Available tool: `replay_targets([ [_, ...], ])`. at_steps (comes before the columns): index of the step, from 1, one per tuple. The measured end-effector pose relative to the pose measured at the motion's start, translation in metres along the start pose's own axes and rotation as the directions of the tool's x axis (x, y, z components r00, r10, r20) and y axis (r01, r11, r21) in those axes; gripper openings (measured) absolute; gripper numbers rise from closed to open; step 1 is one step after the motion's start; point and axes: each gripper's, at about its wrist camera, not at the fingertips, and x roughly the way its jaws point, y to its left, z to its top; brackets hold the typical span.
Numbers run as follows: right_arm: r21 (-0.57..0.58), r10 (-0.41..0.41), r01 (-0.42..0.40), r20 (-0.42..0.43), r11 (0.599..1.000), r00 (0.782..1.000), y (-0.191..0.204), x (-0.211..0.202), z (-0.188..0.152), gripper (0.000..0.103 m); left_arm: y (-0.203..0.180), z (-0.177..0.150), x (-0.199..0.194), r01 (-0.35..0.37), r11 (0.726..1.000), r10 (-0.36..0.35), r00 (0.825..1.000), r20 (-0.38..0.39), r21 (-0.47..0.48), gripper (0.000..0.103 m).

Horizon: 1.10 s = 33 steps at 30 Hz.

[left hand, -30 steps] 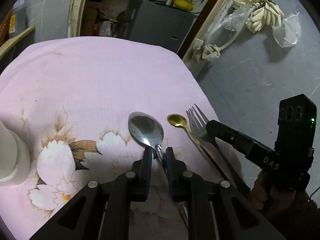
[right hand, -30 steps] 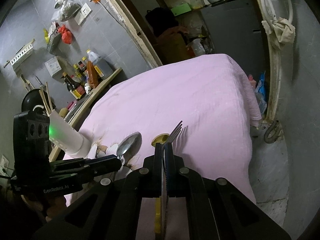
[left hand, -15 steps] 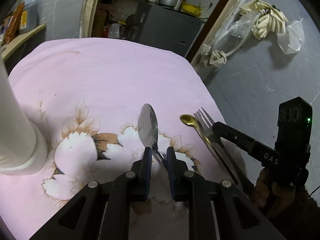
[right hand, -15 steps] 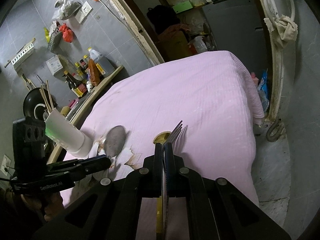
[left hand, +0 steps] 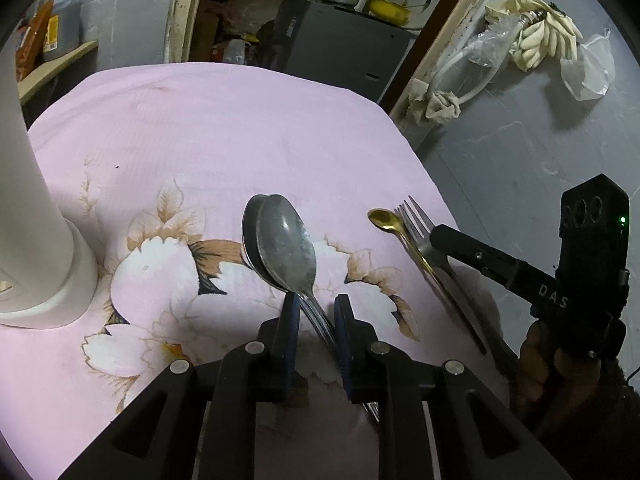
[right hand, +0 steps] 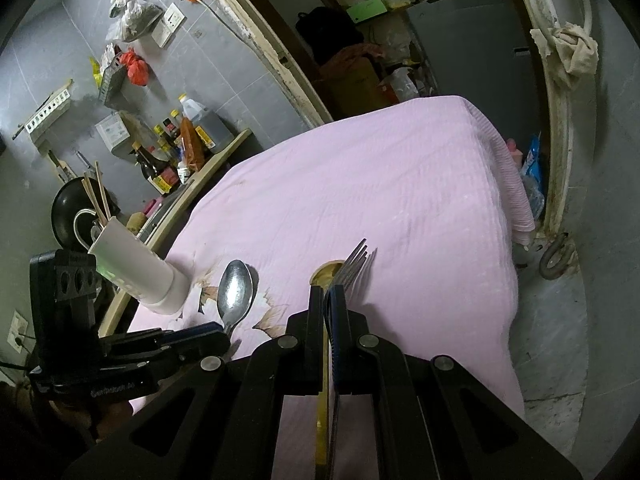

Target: Organize utensils

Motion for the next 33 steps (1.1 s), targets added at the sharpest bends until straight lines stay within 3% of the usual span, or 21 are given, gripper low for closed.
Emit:
replay_targets([
  [15, -0.052, -0.024, 0.021, -0.052, 0.998, 0.998, 0.009, 0.007, 0.000, 0.005, -0.002, -0.007, -0.007, 0.012, 1.000, -0.012, 1.000, -0.011, -0.007, 0.012],
  [20, -0.054, -0.047, 0.042, -0.109, 0.998, 0.993, 0.009, 0.010, 0.005, 0.005, -0.009, -0.007, -0.012, 0.023, 0.999, -0.023, 1.000, 0.006, 0.025, 0.003],
  [33, -0.062, -0.073, 0.064, -0.160, 0.996, 0.984, 0.013, 0.011, 0.007, 0.005, -0.008, 0.000, -0.004, 0.022, 0.999, -0.021, 0.999, -0.044, 0.038, 0.005],
])
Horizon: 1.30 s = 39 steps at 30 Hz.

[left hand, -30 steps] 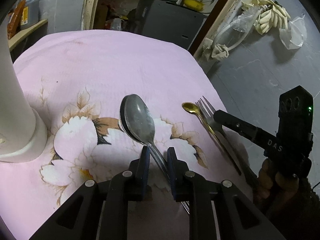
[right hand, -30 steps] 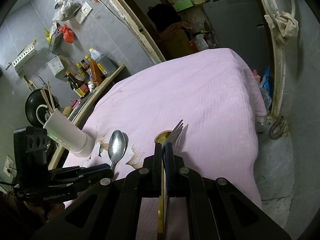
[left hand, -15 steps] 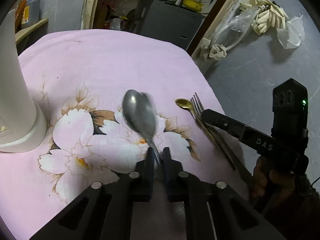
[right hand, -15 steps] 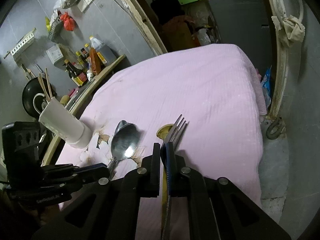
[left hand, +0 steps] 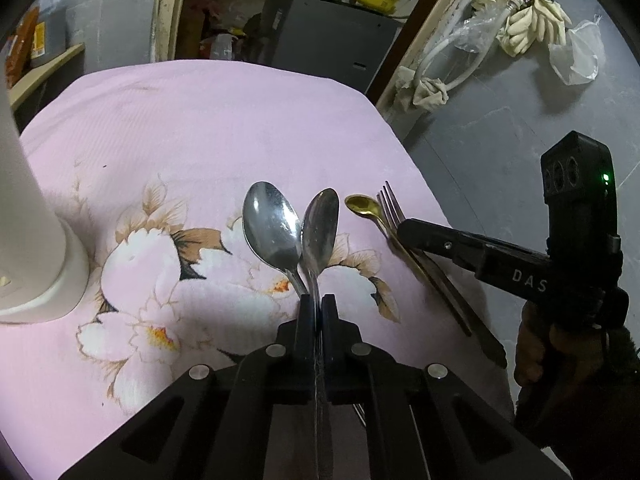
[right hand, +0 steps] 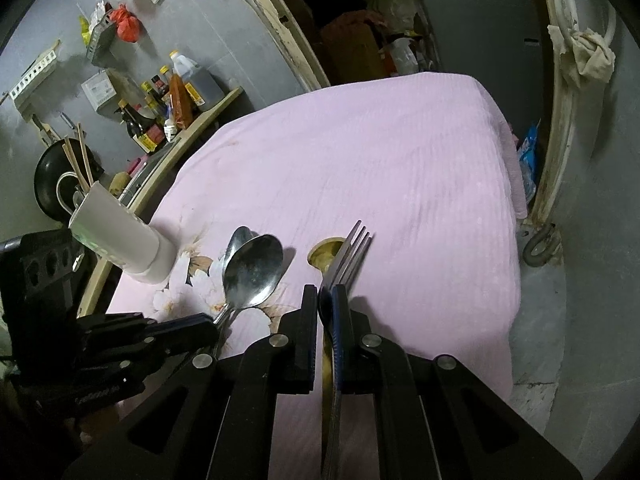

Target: Organize utensils

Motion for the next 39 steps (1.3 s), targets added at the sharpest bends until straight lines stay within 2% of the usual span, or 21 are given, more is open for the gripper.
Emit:
replay_targets([
  [5, 0.009, -0.002, 0.002, -0.018, 1.000, 1.000, 0.000, 0.003, 0.001, 0.007, 0.001, 0.007, 0.005, 0.001, 1.000, 0.000, 1.000, -0.019, 0.011, 0.005],
  [8, 0.015, -0.012, 0.013, -0.022, 1.000, 1.000, 0.000, 0.004, 0.001, 0.009, 0.001, 0.008, 0.011, 0.002, 1.000, -0.001, 0.998, -0.056, 0.020, 0.011],
  [13, 0.029, -0.021, 0.022, -0.026, 0.999, 0.999, -0.002, 0.002, 0.001, 0.009, -0.004, 0.008, 0.012, -0.023, 0.998, 0.027, 0.998, -0.063, 0.063, 0.012],
  [18, 0.018, -0.026, 0.027, -0.054, 0.999, 0.998, 0.000, 0.004, 0.002, 0.009, -0.009, 0.007, 0.011, -0.040, 0.995, 0.045, 0.997, -0.061, 0.089, 0.011],
  [21, 0.001, -0.039, 0.040, -0.071, 0.999, 0.997, 0.004, 0.005, 0.003, 0.008, -0.008, 0.006, 0.006, -0.020, 0.997, 0.024, 0.998, -0.055, 0.073, 0.008],
  [25, 0.002, -0.061, 0.061, -0.035, 0.998, 0.998, 0.006, -0.005, 0.002, 0.003, -0.008, 0.000, 0.000, -0.018, 0.997, 0.021, 0.999, -0.044, 0.075, 0.006],
  [30, 0.056, -0.021, 0.020, 0.027, 0.998, 0.999, 0.004, -0.021, -0.006, 0.002, -0.008, -0.007, -0.011, -0.022, 0.997, 0.024, 1.000, -0.020, 0.067, 0.005],
  [39, 0.158, 0.046, -0.054, 0.049, 0.986, 0.998, 0.001, -0.023, -0.028, 0.002, 0.000, -0.018, -0.030, 0.022, 0.999, -0.022, 1.000, 0.009, 0.039, 0.002],
])
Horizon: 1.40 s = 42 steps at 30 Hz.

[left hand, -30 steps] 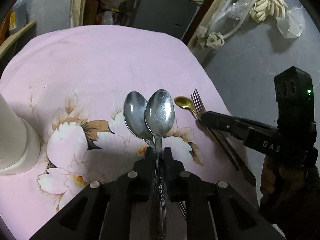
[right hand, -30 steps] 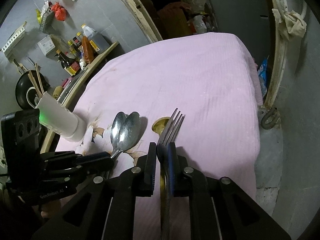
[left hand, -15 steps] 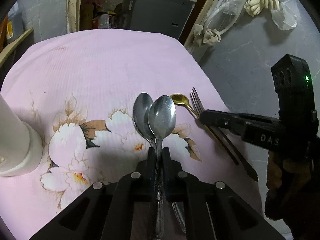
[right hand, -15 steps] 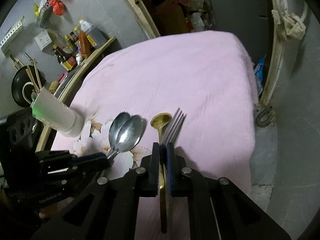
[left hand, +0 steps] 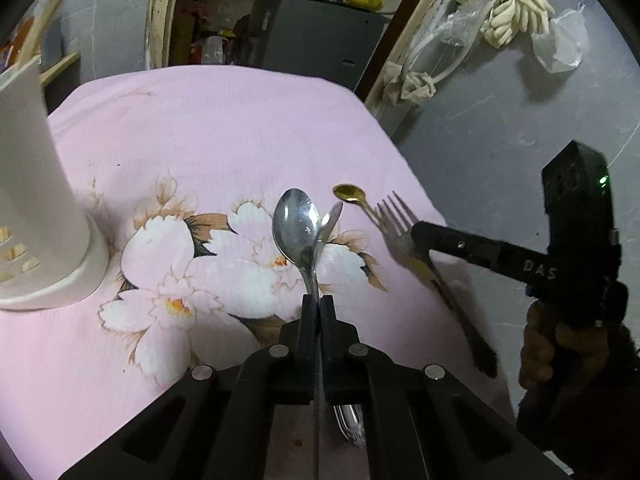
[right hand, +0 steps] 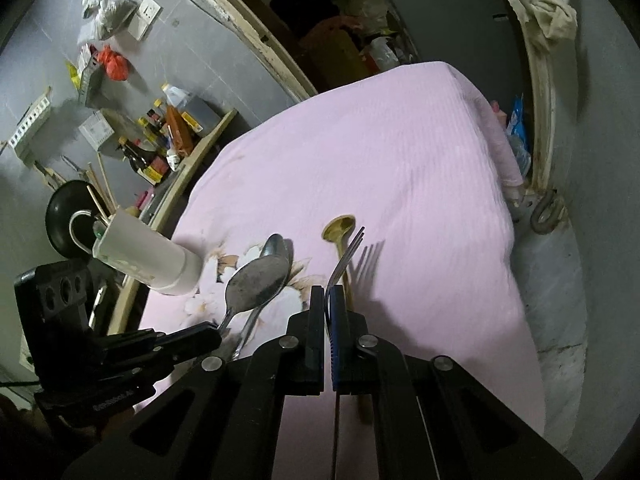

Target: Organize utensils

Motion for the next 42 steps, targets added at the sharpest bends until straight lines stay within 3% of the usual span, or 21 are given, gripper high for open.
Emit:
replay_targets([
  [5, 0.032, 0.035, -0.035, -0.025, 0.999, 0.999, 0.006, 0.004, -0.013, 0.003, 0.008, -0.011, -0.010, -0.018, 0.998, 0.018, 1.000, 0.002, -0.059, 0.002],
  [13, -0.044, -0.037, 0.033, -0.085, 0.998, 0.996, 0.024, 0.016, -0.017, 0.003, 0.019, -0.020, -0.006, -0.017, 0.996, 0.013, 0.999, -0.043, -0.083, 0.003],
  [21, -0.087, -0.085, 0.075, -0.117, 0.993, 0.990, 0.025, 0.017, -0.010, 0.004, 0.019, -0.011, 0.007, -0.026, 0.999, 0.022, 0.995, -0.094, -0.043, 0.005],
  [25, -0.082, -0.110, 0.100, -0.133, 0.992, 0.985, 0.023, 0.018, -0.009, 0.015, 0.019, -0.007, 0.011, -0.008, 1.000, 0.005, 0.994, -0.113, -0.025, 0.005],
  [31, -0.083, -0.135, 0.123, -0.165, 0.989, 0.977, 0.025, 0.023, -0.011, 0.017, 0.012, -0.003, 0.014, -0.020, 1.000, 0.021, 0.991, -0.129, 0.008, 0.005],
  [36, -0.134, -0.194, 0.170, -0.190, 0.976, 0.963, 0.037, 0.028, -0.012, 0.016, 0.012, -0.007, 0.008, -0.033, 0.999, 0.032, 0.994, -0.105, -0.003, 0.004],
  [42, -0.171, -0.270, 0.245, -0.149, 0.955, 0.951, 0.046, 0.013, -0.013, 0.003, 0.012, -0.013, -0.006, -0.025, 0.999, 0.023, 0.997, -0.067, -0.021, 0.003],
])
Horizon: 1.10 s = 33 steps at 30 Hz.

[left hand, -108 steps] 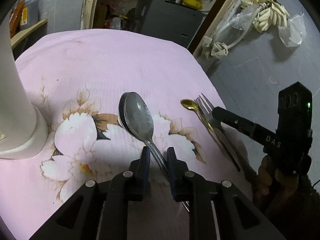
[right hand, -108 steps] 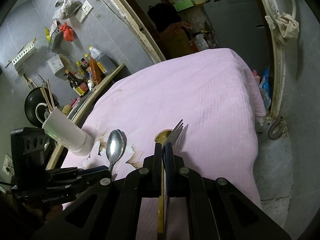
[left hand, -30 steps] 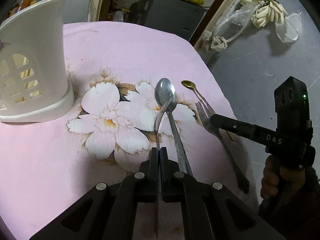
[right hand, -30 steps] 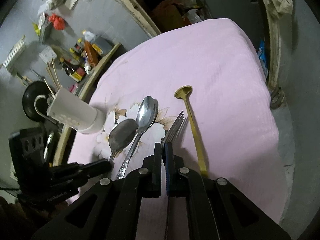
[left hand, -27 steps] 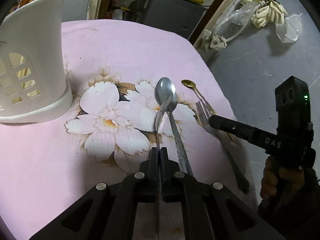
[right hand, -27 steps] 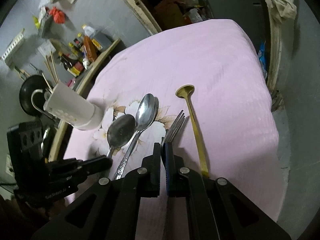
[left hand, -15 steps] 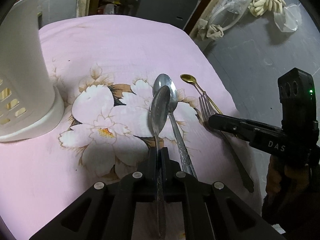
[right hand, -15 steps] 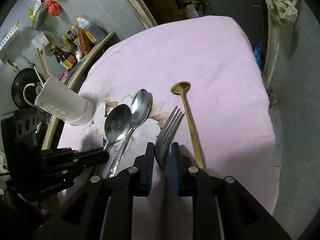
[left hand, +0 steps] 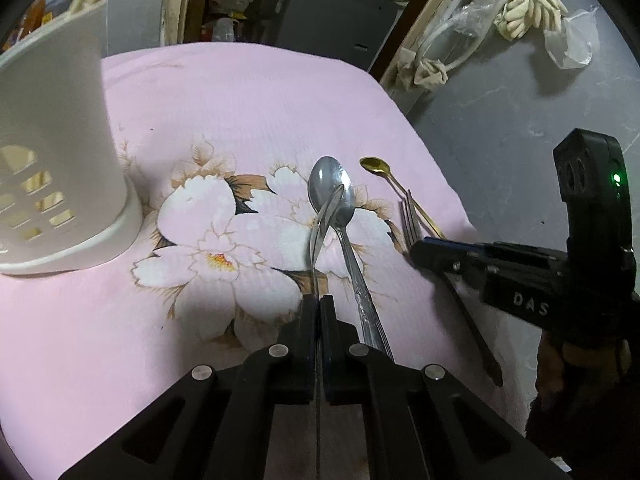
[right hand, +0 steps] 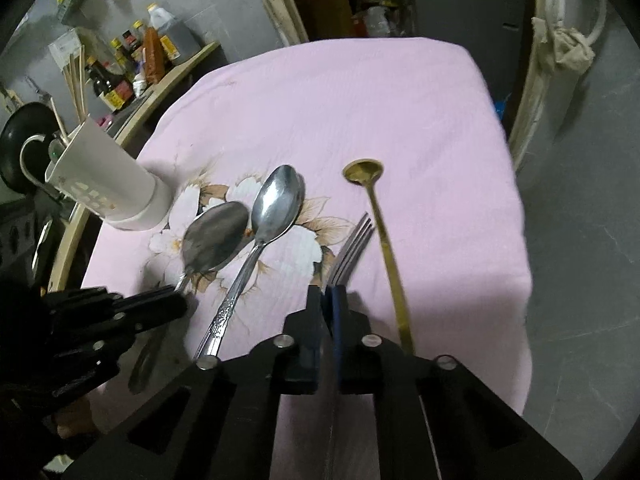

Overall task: Organize utensils
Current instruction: 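Lift the spoon and fork with both grippers toward the holder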

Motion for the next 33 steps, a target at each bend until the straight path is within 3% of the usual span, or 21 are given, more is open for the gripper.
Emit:
replay_targets([
  [4, 0.067, 0.003, -0.005, 0.023, 0.998, 1.000, -0.009, -0.011, -0.007, 0.003, 0.003, -0.006, -0.011, 0.010, 1.000, -0.010, 1.000, 0.016, -0.005, 0.003],
  [7, 0.136, 0.071, -0.083, 0.087, 0.987, 0.994, -0.016, -0.022, -0.016, 0.002, 0.008, -0.011, -0.023, 0.048, 0.998, -0.047, 0.998, 0.051, -0.026, 0.003],
  [12, 0.147, 0.126, -0.172, 0.276, 0.974, 0.953, -0.002, -0.059, -0.032, 0.002, 0.018, -0.013, -0.060, 0.150, 0.987, -0.139, 0.974, 0.181, -0.050, 0.003],
  [16, 0.083, 0.155, -0.214, 0.450, 0.973, 0.879, 0.026, -0.091, -0.034, 0.002, 0.029, -0.009, -0.092, 0.167, 0.984, -0.145, 0.950, 0.277, -0.059, 0.003],
  [20, 0.013, 0.174, -0.222, 0.576, 0.975, 0.799, 0.058, -0.119, -0.025, 0.002, 0.045, 0.002, -0.133, 0.172, 0.983, -0.135, 0.912, 0.387, -0.061, 0.003],
  [26, -0.075, 0.214, -0.226, 0.690, 0.971, 0.692, 0.117, -0.145, 0.002, 0.002, 0.083, 0.028, -0.198, 0.193, 0.979, -0.121, 0.824, 0.554, -0.072, 0.003],
  [33, -0.152, 0.242, -0.197, 0.763, 0.969, 0.600, 0.174, -0.155, 0.027, 0.002, 0.135, 0.051, -0.232, 0.195, 0.972, -0.056, 0.736, 0.675, -0.132, 0.003],
])
